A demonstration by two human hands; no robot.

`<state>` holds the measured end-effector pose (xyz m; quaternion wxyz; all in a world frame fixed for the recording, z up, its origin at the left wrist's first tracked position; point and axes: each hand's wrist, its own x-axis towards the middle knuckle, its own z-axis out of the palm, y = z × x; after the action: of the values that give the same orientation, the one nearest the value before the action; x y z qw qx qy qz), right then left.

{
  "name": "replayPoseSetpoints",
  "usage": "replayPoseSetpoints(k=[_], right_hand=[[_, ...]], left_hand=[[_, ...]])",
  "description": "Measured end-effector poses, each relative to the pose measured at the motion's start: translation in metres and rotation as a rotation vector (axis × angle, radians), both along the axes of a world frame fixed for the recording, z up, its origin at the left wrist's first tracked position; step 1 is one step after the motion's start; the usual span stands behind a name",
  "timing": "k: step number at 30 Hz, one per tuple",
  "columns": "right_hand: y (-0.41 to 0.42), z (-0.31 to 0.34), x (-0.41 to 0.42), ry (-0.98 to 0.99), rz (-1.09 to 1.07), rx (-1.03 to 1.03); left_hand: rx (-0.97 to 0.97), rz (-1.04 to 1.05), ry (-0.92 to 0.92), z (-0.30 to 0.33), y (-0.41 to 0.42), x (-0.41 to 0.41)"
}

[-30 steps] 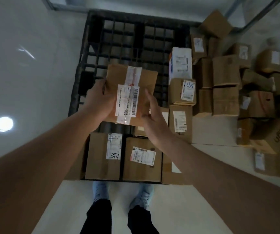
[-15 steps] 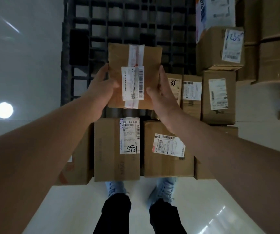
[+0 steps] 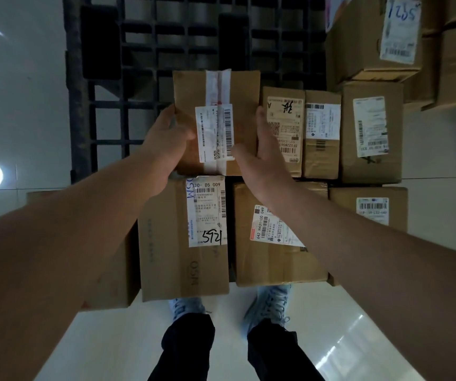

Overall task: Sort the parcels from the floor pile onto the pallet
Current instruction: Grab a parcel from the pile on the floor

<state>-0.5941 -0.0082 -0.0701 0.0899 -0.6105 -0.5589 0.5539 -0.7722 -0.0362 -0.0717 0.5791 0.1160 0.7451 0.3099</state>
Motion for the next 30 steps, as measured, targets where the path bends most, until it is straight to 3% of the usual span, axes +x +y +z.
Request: replayPoseSetpoints(k=[12,18,30], right_hand=[[0.0,-0.009,-0.008,-0.231,0.137,0.057],[0.0,-0.015,-0.014,-0.216,0.153,0.018],[-0.003,-0.009,-0.022,-0.482,0.287,0.129]], left_hand=[[-0.016,-0.145,0.154,-0.015,-0.001,0.003],[-0.025,-0.173,0.147,-0.021,0.004,0.003],[-0.026,-0.189,0.201,-0.041,0.002,-0.001]])
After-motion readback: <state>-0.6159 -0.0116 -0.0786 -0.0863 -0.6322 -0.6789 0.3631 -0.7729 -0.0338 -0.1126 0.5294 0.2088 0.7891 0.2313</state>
